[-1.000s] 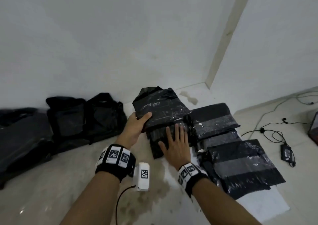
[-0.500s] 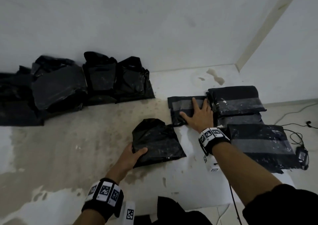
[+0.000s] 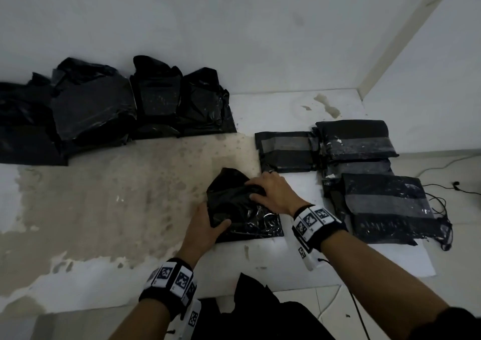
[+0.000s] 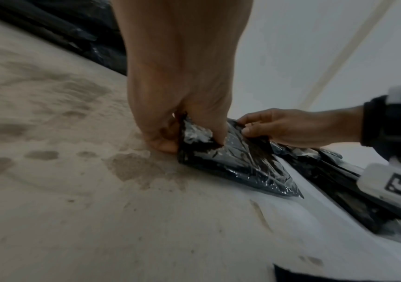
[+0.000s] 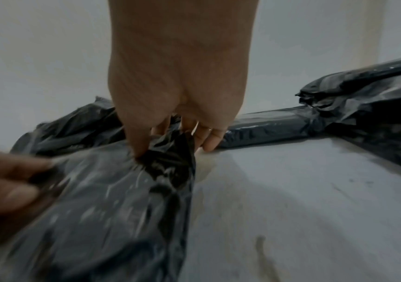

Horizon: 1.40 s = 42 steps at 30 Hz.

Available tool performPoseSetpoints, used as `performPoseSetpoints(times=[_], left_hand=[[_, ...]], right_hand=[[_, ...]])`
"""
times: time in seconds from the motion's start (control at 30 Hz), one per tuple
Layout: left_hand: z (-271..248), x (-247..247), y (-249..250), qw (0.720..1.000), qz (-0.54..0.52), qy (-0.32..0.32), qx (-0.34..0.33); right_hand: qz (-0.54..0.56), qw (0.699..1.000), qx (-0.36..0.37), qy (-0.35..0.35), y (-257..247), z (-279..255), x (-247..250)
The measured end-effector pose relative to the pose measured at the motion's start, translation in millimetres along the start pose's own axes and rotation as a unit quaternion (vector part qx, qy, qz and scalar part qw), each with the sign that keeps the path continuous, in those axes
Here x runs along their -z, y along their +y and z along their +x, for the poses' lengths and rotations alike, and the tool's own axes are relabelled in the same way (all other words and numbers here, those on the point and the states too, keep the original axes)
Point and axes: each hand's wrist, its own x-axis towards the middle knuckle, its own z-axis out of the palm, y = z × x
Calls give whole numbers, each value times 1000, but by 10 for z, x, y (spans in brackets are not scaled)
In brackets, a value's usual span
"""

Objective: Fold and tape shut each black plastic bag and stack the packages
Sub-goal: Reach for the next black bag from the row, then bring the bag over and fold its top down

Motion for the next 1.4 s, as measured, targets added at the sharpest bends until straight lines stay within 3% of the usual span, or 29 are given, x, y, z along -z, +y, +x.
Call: performPoseSetpoints(times=[0.17,0.27,0.37,0.43,0.53,0.7,0.87,1.13,1.23,1.4], left_hand=[[-79,51,-52,999,40,-36,3],[-101,78,-90,997,59,-43,-6],[-109,82,-60,997,66,-43,-3],[-102,79,-42,997,71,-43,0],[-88,85,-19,996,75,-49,8],[-105,64,-2,995,84,-49,4],[-118,64,5,995,87,-38,-2],[-118,81,15,996,82,-38,-2],[-119,80,13,996,82,-33,-4],[-120,83,12,997,70,-31,-3]], right_hand=[[-93,986,17,-137,-58,43,279],[-147,963,7,-227,-157,123,370],[-231,934,-9,-271,-209,214,521],[-258,926,-20,-275,-235,249,634],[-240,938,-13,-251,-255,267,793],[-96,971,41,-214,-267,244,681],[-178,951,61,-245,-354,191,371],[-373,887,41,-270,-247,183,632],[-331,909,33,-249,-225,185,714],[-60,974,-11,-217,-131,202,862]])
